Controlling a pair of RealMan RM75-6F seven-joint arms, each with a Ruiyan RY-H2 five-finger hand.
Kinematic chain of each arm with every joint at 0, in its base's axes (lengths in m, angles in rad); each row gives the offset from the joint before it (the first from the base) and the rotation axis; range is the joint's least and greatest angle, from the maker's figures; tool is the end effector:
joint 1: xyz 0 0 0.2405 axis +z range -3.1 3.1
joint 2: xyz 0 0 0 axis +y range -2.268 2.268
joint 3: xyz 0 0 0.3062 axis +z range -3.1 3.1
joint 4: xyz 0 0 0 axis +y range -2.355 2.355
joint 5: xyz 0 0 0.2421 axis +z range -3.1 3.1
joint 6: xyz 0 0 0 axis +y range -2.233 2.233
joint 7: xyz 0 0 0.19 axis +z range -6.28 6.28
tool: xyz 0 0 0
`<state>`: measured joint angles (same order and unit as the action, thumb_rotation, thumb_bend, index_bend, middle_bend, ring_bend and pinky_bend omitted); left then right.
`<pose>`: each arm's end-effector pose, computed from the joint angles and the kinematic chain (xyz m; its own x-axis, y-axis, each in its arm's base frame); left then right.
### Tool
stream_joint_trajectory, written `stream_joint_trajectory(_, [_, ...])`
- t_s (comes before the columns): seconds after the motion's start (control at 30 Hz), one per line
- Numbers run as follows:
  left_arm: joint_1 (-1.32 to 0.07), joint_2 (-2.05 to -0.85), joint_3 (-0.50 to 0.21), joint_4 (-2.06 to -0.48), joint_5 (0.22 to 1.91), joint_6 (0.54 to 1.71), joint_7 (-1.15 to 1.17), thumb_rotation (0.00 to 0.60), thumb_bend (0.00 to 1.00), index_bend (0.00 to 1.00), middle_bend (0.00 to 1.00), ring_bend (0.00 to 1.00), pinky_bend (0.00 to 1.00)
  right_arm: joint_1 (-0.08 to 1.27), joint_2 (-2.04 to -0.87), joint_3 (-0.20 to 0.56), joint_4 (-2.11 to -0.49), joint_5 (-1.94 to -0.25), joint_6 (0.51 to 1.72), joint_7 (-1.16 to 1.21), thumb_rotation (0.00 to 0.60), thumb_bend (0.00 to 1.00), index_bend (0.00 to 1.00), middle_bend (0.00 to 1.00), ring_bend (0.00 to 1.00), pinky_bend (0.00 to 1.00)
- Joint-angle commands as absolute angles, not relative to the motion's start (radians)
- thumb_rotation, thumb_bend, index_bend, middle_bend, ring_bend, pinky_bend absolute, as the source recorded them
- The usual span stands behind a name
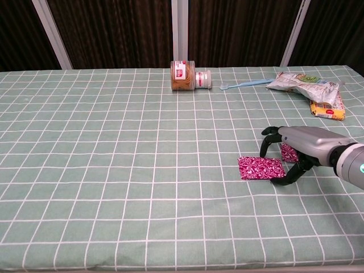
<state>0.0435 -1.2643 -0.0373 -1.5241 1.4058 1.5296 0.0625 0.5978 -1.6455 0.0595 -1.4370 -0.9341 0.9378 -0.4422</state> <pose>-0.4136 0.1786 0.1160 0.3958 0.0310 0.9178 0.8963 0.2045 -0.3934 -0.2648 -0.3534 -0.1229 0.4152 -0.4920 0.7652 -0.9086 -0.1825 0.3756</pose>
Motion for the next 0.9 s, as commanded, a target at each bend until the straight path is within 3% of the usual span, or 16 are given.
stream_joint_trajectory(0.03, [0.043,-1.264,-0.038,-1.524,1.406,1.530,0.062,0.600,0.17,0.22,0.15,0.11,0.13,0.595,-1.643,0.063,-1.439,-0.938,0.945,-0.437,0.511,0.15,0.30,0.04,0.00,0.00])
stream_joint_trajectory(0.57, [0.038,-1.266,-0.041,-1.527,1.410,1.526,0.067,0.600,0.17,0.22,0.15,0.11,0.13,0.568,-1.576,0.075,-1.409,-0.921,0.959,-0.418,0.502,0.15,0.28,0.04,0.00,0.00])
stream_joint_trajectory(0.9, [0.042,-1.259,-0.039,-1.536,1.407,1.530,0.073,0.600,0.17,0.22,0.15,0.11,0.13,0.563,-1.616,0.094,-1.292,-0.887,0.921,-0.383,0.499,0.15,0.28,0.04,0.00,0.00])
